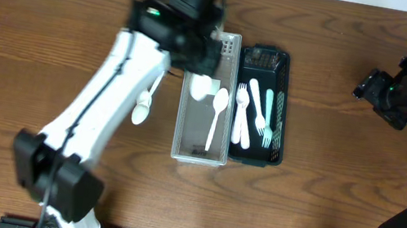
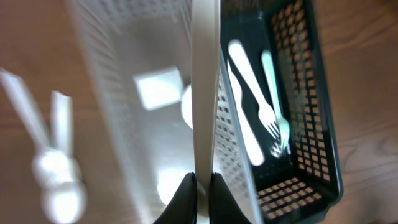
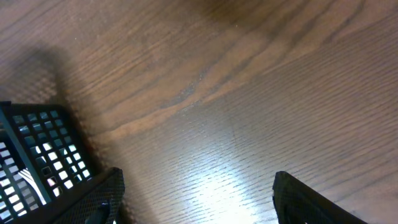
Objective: Pack container
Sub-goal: 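Place the white spoon into the clear caddy and withdraw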
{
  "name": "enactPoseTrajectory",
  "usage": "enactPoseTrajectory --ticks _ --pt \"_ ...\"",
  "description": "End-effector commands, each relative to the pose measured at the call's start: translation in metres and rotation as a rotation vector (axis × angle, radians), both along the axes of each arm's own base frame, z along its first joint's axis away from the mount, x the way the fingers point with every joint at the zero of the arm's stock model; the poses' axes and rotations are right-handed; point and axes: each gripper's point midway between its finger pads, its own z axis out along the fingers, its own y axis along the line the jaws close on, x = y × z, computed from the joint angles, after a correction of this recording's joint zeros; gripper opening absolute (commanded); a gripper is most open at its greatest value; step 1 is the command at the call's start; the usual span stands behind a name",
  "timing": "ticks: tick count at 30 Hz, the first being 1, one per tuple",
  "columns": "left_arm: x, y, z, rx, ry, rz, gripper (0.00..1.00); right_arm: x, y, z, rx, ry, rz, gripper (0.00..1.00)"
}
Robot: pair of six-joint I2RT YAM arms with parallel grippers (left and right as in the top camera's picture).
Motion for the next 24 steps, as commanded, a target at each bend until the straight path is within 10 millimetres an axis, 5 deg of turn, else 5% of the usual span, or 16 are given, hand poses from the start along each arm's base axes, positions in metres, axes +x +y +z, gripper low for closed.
enactPoseTrajectory --ticks 1,4,7,10,14,19,22,24 --pt "-0.01 -0.012 -0.057 -0.012 0.19 0.194 0.06 0.002 0.002 0.003 -0.005 -0.007 0.008 0.8" --pt "-0.013 -0.012 -0.091 0.01 0.261 0.254 0.06 0.001 0.003 0.003 -0.005 -0.006 0.009 0.8" --pt "-0.008 -0.009 -0.096 0.01 0.261 0.257 0.15 0.001 0.003 0.003 -0.005 -0.006 0.009 0.8" --pt "0.002 -0.003 -0.071 -0.008 0.202 0.204 0.52 0.002 0.002 0.003 -0.005 -0.007 0.008 0.8" --pt "0.008 0.023 -0.026 -0.007 0.1 0.125 0.84 0.002 0.002 0.003 -0.005 -0.008 0.008 0.81" --pt "0.017 0.1 -0.012 0.152 0.037 0.242 0.9 0.003 0.002 0.003 -0.006 -0.014 0.009 0.82" --pt "0.021 0.124 -0.026 0.204 0.048 0.192 0.89 0.003 0.002 0.003 -0.006 -0.014 0.008 0.82" --pt "0.023 0.133 -0.041 0.242 0.064 0.109 0.8 0.003 0.002 0.003 -0.006 -0.014 0.009 0.82"
